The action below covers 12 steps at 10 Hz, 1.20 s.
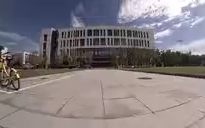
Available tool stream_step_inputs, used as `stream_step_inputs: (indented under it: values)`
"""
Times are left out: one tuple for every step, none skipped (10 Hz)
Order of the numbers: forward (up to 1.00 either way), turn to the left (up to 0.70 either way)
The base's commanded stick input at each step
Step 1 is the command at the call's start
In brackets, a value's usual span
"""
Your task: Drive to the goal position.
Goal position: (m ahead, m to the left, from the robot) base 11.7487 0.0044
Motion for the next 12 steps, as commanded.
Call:
stream_step_inputs:
  values:
    - [0.70, -0.01]
    - [0.70, -0.01]
    - [0.70, -0.01]
    - [0.70, -0.01]
    - [0.70, -0.01]
    - [0.70, -0.01]
    - [0.70, -0.01]
    - [0.70, -0.01]
    - [0.70, -0.01]
    - [0.70, -0.01]
    - [0.70, -0.01]
    - [0.70, -0.01]
